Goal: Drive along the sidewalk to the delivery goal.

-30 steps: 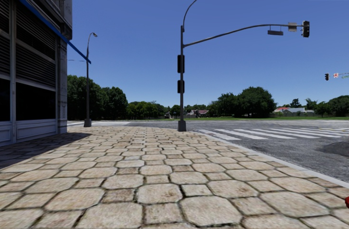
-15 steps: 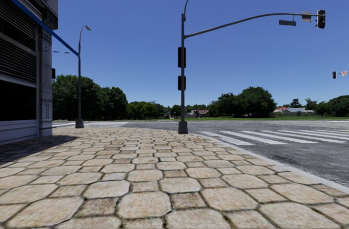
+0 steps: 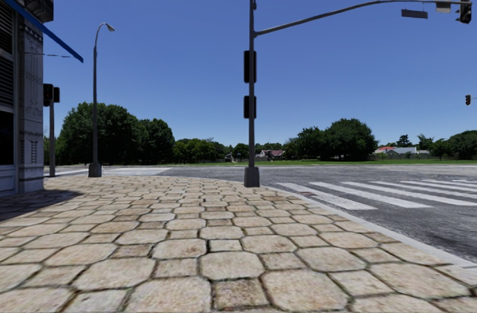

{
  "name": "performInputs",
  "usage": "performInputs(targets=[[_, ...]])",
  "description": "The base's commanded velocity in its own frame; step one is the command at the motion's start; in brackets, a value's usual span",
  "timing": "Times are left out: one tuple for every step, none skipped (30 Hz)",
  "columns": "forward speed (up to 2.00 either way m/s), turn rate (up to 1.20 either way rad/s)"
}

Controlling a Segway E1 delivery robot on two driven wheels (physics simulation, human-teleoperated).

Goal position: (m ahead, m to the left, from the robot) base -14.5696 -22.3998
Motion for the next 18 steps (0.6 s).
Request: performInputs(targets=[[2.0, 0.0], [2.0, 0.0], [2.0, 0.0], [2.0, 0.0], [2.0, 0.0], [2.0, 0.0], [2.0, 0.0], [2.0, 0.0], [2.0, 0.0], [2.0, 0.0], [2.0, 0.0], [2.0, 0.0], [2.0, 0.0], [2.0, 0.0], [2.0, 0.0], [2.0, 0.0], [2.0, 0.0], [2.0, 0.0]])
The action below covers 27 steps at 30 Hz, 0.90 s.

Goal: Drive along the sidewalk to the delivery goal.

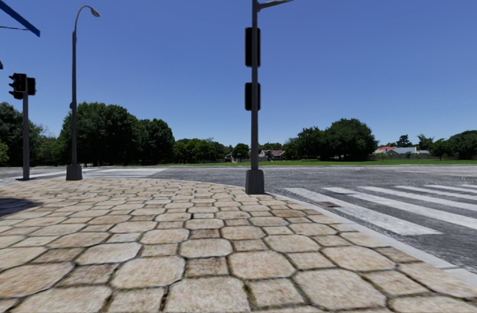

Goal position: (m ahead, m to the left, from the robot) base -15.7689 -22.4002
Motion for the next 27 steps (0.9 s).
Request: performInputs(targets=[[2.0, 0.0], [2.0, -0.16], [2.0, -0.16], [2.0, -0.31], [2.0, -0.42], [2.0, -0.48], [2.0, -0.58], [2.0, -0.58], [2.0, -0.67], [2.0, -0.69], [2.0, -0.7], [2.0, -0.7], [2.0, -0.7], [2.0, -0.7], [2.0, -0.7], [2.0, -0.7], [2.0, -0.7], [2.0, -0.7], [2.0, -0.7], [2.0, -0.7], [2.0, -0.7], [2.0, -0.7], [2.0, -0.7], [2.0, -0.7], [2.0, -0.7], [2.0, -0.7], [2.0, -0.7]])
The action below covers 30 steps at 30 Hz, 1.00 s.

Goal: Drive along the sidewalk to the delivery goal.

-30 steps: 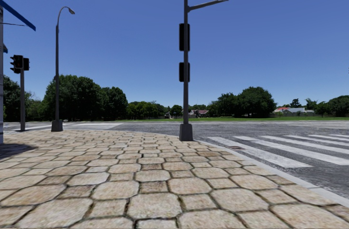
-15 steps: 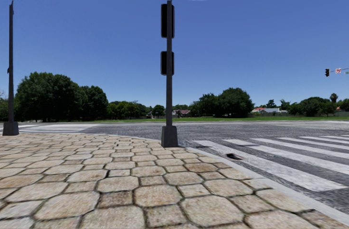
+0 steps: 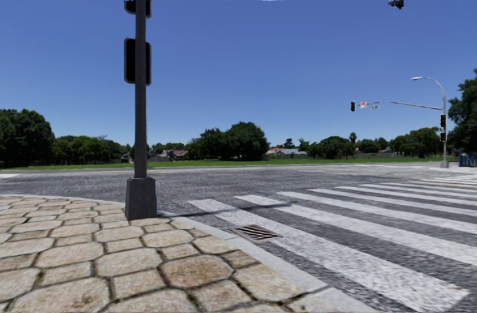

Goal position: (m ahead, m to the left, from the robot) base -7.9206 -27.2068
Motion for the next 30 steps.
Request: performInputs(targets=[[2.0, -0.7], [2.0, -0.7], [2.0, -0.7], [2.0, -0.7], [2.0, -0.7], [2.0, -0.7], [2.0, -0.7], [2.0, -0.7], [2.0, -0.7], [2.0, -0.7], [2.0, -0.7], [2.0, -0.7], [2.0, -0.7], [2.0, -0.7], [1.92, -0.7], [1.77, -0.7], [1.67, -0.7], [1.65, -0.7], [1.65, -0.7], [1.64, -0.7], [1.64, -0.7], [1.64, -0.7], [1.64, -0.7], [1.64, -0.7], [1.64, -0.69], [1.64, -0.68], [1.64, -0.68], [1.64, -0.68], [1.64, -0.68], [1.64, -0.68]])
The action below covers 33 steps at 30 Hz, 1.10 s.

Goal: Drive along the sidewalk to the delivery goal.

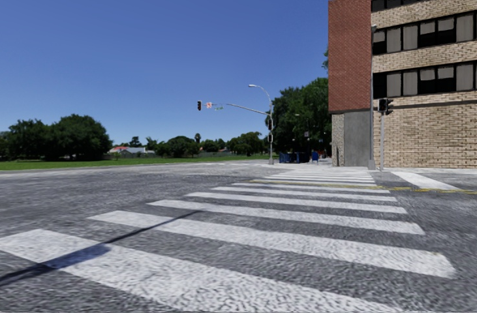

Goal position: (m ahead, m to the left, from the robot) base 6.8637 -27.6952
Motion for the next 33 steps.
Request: performInputs(targets=[[1.64, -0.68], [1.64, -0.68], [1.64, -0.68], [1.64, -0.68], [1.64, -0.67], [1.64, -0.67], [1.64, -0.67], [1.64, -0.67], [1.64, -0.65], [1.64, -0.65], [1.64, -0.62], [1.64, -0.61], [1.64, -0.6], [1.64, -0.6], [1.64, -0.6], [1.64, -0.6], [1.64, -0.6], [1.64, -0.6], [1.64, -0.6], [1.64, -0.6], [1.64, -0.6], [1.64, -0.6], [1.64, -0.6], [1.64, -0.6], [1.64, -0.6], [1.64, -0.6], [1.64, -0.6], [1.64, -0.6], [1.64, -0.6], [2.0, -0.6], [2.0, -0.57], [2.0, -0.57], [2.0, -0.46]])
